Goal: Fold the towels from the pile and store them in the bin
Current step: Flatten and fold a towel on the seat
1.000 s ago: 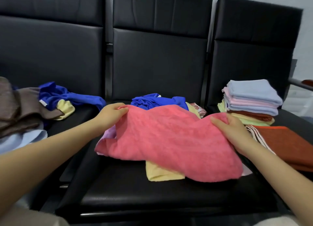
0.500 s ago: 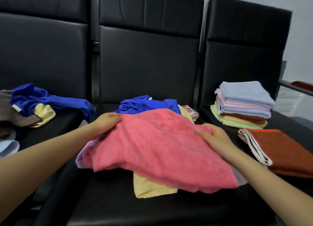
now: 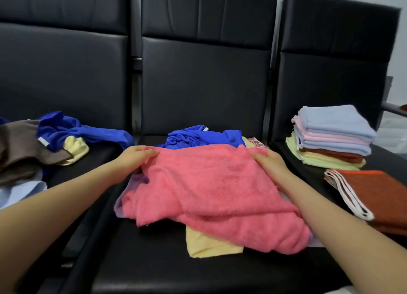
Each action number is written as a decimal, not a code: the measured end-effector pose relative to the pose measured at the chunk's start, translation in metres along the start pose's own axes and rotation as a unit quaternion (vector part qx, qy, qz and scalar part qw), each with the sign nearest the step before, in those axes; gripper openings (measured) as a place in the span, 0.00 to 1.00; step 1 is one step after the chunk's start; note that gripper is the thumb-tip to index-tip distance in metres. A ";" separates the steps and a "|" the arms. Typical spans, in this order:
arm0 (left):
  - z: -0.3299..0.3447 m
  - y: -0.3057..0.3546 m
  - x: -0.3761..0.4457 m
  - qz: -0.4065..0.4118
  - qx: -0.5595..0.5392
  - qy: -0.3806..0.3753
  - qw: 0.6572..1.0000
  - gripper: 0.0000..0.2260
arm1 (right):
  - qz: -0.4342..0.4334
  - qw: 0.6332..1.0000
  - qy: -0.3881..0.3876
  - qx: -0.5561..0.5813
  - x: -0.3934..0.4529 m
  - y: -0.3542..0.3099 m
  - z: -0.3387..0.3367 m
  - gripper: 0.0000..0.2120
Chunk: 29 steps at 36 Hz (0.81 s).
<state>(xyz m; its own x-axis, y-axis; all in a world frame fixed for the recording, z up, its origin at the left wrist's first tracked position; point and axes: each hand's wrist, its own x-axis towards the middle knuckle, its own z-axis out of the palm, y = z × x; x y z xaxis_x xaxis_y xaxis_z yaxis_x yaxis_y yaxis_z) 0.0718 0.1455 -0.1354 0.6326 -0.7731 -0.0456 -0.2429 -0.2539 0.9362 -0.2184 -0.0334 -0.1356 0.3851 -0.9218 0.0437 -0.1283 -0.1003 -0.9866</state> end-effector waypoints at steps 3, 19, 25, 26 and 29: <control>-0.002 -0.002 -0.003 -0.007 -0.002 -0.016 1.000 0.05 | -0.002 1.000 0.018 0.025 0.000 0.006 -0.006 0.08; 0.007 0.001 -0.005 -0.030 0.130 -0.012 0.991 0.13 | 0.002 0.999 0.029 -0.044 -0.010 0.020 -0.020 0.12; 0.004 0.006 -0.014 -0.028 0.131 0.013 0.991 0.15 | 0.033 0.998 0.058 0.000 -0.015 0.021 -0.026 0.19; 0.004 0.007 -0.016 -0.027 0.126 0.017 0.992 0.14 | 0.032 0.998 0.059 0.002 -0.017 0.021 -0.026 0.18; 0.004 0.013 -0.019 -0.014 0.106 0.046 0.993 0.15 | 0.023 0.997 0.068 0.022 -0.025 0.015 -0.026 0.12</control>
<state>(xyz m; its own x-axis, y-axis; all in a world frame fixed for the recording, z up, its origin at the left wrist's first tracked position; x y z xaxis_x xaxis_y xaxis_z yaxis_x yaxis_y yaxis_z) 0.0535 0.1549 -0.1240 0.7040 -0.7095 -0.0298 -0.3667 -0.3992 0.8403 -0.2538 -0.0218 -0.1472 0.2516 -0.9677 0.0162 -0.1019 -0.0432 -0.9939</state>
